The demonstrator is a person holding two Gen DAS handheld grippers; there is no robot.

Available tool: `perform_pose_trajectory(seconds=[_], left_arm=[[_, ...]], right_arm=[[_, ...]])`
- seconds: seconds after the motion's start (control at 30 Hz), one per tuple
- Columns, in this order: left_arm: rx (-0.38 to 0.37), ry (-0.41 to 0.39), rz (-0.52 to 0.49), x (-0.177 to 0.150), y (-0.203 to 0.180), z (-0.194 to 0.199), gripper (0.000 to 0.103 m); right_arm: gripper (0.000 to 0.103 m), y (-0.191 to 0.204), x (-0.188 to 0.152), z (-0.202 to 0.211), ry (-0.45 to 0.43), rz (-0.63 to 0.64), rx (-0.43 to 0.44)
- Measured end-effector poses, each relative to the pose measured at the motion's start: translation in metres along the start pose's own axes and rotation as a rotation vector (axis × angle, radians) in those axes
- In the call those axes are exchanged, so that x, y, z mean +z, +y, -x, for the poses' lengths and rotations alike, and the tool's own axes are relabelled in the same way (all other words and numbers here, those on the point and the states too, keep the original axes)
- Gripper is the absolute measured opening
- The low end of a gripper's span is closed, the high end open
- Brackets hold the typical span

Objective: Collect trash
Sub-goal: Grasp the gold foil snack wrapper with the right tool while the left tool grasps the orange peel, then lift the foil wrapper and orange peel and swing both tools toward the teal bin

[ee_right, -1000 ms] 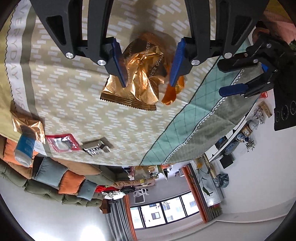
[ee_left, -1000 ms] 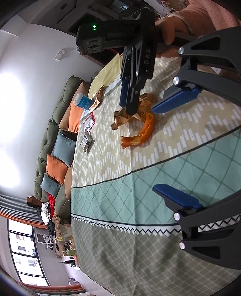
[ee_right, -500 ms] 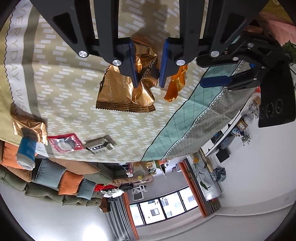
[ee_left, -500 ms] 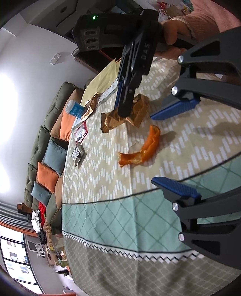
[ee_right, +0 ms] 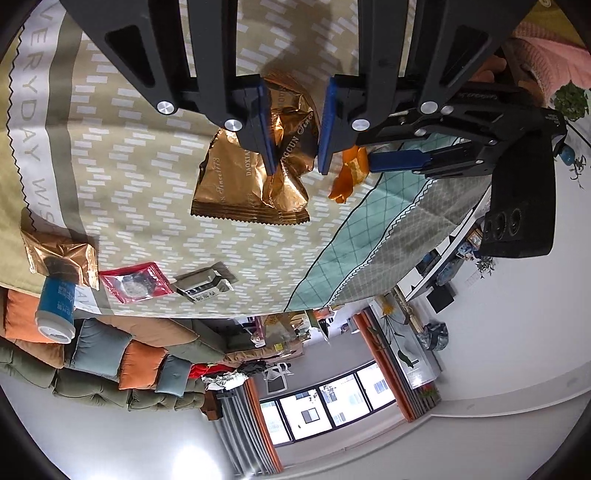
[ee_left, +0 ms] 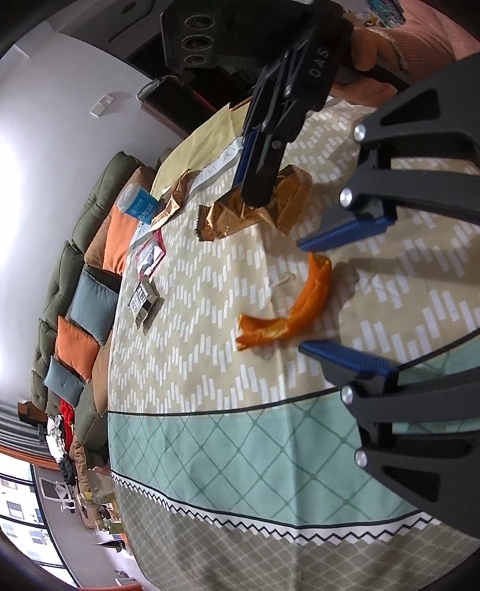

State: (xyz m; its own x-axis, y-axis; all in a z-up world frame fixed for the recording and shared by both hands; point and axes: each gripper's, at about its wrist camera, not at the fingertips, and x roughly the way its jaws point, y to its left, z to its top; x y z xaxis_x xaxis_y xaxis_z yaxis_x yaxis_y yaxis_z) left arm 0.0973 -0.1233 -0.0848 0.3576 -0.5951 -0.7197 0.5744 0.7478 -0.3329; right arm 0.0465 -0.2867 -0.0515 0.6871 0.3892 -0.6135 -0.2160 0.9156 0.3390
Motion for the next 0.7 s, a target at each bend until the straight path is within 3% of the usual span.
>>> perform_pose_trajectory(seconds=[0.43, 0.7], left_arm=[[-0.003, 0.006, 0.038, 0.0057, 0.0095, -0.0016, 0.018], [0.031, -0.003, 0.003, 0.0044, 0.0051, 0.0029, 0.011]], right_arm=[[0.023, 0.0006, 0.0017, -0.0039, 0.003, -0.004, 0.015], [0.023, 0.0018, 0.0053, -0.0045, -0.005, -0.003, 0.026]])
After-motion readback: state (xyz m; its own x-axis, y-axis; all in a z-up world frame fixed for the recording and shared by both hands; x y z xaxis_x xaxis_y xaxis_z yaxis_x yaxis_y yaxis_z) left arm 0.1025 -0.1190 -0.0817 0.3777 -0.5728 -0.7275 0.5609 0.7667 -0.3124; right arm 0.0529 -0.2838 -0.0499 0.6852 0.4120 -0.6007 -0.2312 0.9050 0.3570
